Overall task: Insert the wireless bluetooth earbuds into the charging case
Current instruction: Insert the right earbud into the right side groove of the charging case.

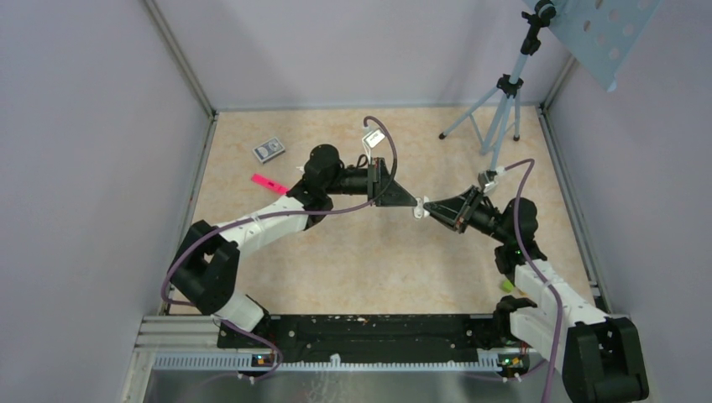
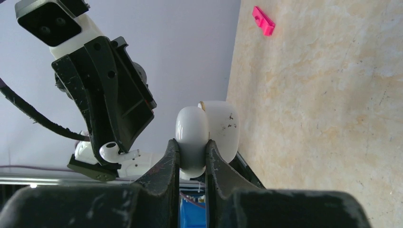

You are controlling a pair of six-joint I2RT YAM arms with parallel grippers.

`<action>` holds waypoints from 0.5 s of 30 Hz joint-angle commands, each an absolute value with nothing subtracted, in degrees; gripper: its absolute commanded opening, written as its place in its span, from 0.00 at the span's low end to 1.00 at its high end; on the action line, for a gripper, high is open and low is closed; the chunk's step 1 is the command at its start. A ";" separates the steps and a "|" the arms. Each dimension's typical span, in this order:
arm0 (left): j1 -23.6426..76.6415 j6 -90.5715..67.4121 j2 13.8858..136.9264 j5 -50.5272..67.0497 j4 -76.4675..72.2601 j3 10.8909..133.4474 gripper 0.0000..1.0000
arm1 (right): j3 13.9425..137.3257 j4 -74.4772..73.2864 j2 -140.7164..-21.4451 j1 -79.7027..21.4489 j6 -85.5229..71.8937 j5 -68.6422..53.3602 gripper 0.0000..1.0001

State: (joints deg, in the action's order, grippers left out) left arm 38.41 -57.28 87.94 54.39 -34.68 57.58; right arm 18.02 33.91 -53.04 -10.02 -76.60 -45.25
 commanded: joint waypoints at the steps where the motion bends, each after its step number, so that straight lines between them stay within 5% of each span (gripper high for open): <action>1: 38.67 -55.42 87.06 52.79 -37.27 57.71 0.09 | 20.42 36.84 -52.67 -10.76 -79.15 -43.44 0.00; 15: 39.33 -59.80 88.69 50.95 -43.93 54.76 0.09 | 21.82 26.53 -47.79 -12.93 -79.22 -36.61 0.00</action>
State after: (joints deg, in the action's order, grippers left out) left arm 38.83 -58.06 88.05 51.44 -38.00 56.12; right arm 18.85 27.75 -49.52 -12.25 -79.31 -38.83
